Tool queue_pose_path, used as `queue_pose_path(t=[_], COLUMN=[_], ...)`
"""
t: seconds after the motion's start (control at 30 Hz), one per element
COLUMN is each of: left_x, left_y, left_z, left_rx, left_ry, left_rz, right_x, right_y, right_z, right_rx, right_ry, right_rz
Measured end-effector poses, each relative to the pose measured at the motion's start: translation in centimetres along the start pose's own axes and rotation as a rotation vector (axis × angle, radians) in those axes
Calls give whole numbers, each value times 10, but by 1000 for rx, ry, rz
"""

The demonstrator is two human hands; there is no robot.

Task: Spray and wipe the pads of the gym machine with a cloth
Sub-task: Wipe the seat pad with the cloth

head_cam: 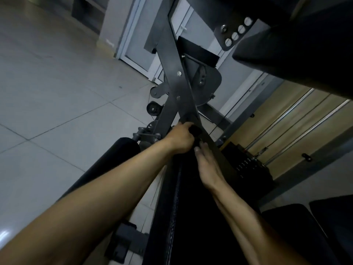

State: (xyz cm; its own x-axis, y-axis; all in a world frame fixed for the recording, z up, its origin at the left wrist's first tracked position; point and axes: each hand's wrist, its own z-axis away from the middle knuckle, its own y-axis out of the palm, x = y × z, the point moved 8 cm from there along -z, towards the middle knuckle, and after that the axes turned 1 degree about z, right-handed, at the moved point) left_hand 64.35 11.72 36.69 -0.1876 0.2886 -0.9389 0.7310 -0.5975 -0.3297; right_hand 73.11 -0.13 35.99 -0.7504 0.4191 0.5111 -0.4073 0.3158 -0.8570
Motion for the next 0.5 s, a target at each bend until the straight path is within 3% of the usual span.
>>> queue_pose_path(t=[0.5], left_x=[-17], left_y=[-15], left_z=[-110], left_rx=[-53], left_ry=[-128], left_rz=[-90], right_x=[6], right_y=[0], right_z=[6], right_rx=[38], right_ry=[14], right_rz=[8])
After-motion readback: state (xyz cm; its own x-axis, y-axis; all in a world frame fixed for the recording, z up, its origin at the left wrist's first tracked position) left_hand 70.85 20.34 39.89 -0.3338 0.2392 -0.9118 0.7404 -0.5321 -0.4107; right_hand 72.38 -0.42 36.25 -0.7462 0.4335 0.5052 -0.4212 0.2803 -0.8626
